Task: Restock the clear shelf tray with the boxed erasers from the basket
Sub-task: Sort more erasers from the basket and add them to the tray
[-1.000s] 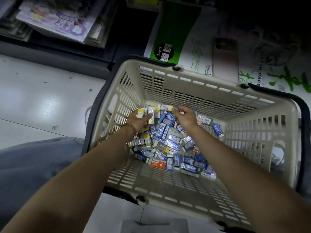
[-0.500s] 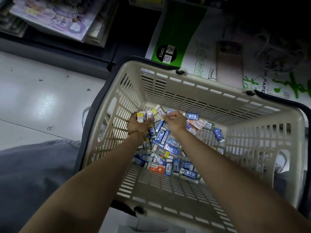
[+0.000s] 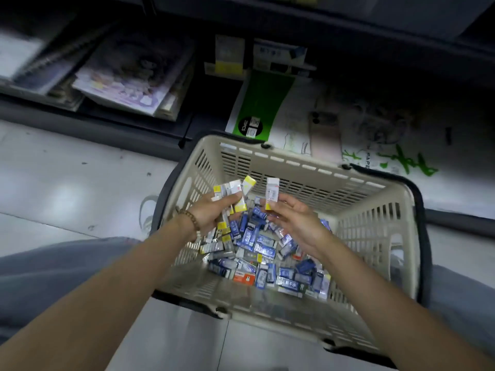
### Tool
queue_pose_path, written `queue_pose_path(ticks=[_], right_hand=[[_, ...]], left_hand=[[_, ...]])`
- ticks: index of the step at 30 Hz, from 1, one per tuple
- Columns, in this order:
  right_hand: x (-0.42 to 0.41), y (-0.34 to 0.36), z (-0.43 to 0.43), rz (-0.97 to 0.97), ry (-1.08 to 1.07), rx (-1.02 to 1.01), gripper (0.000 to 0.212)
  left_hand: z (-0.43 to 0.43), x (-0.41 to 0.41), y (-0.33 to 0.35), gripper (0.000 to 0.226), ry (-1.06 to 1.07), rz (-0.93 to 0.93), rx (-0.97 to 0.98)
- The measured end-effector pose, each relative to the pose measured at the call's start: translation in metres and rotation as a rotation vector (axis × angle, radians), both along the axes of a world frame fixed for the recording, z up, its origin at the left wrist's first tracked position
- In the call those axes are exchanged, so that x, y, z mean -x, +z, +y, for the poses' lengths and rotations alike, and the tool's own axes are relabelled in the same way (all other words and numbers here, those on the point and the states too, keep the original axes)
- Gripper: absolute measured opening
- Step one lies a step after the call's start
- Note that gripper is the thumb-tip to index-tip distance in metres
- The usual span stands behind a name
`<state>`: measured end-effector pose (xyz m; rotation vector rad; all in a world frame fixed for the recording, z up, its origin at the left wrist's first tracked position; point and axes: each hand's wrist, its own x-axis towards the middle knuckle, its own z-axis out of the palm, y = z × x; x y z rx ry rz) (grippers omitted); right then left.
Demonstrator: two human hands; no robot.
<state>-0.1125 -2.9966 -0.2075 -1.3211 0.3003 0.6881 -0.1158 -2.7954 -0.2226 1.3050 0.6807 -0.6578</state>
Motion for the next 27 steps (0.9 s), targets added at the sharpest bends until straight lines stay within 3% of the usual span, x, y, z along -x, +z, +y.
queue_pose_path(ticks=[1,3,7,11,14,19,24,27], right_hand=[[0.0,0.019,-0.004,-0.031,0.003,-0.032,0.025],[-0.003,0.058,-0.011,-0.12,0.026,-0.019,0.023],[-0.011,0.135,-0.013,-0.356,0.045,0.169,0.019],[-0.021,0.199,-0.006,-0.481,0.08,0.193,0.015],[-0.026,0.231,-0.004,-0.497,0.034,0.151,0.021],[-0.028,0.265,0.002,-0.591,0.043,0.14,0.013],[-0.037,0.286,0.003,-0.659,0.113,0.279,0.039],[-0.044,0.293,0.0,-0.675,0.192,0.398,0.043]], left_hand=[[0.001,-0.001,0.017,0.027,0.021,-0.035,0.078],[-0.001,-0.001,0.055,0.011,0.03,-0.099,0.147],[-0.005,-0.008,0.126,0.039,-0.081,-0.253,0.119],[-0.01,-0.013,0.19,0.016,-0.181,-0.501,0.036],[-0.013,-0.016,0.223,0.019,-0.094,-0.624,0.107],[-0.02,-0.023,0.259,0.011,0.163,-0.653,0.355],[-0.021,-0.035,0.276,0.021,0.144,-0.66,0.377],[-0.022,-0.043,0.281,0.025,0.124,-0.665,0.411]])
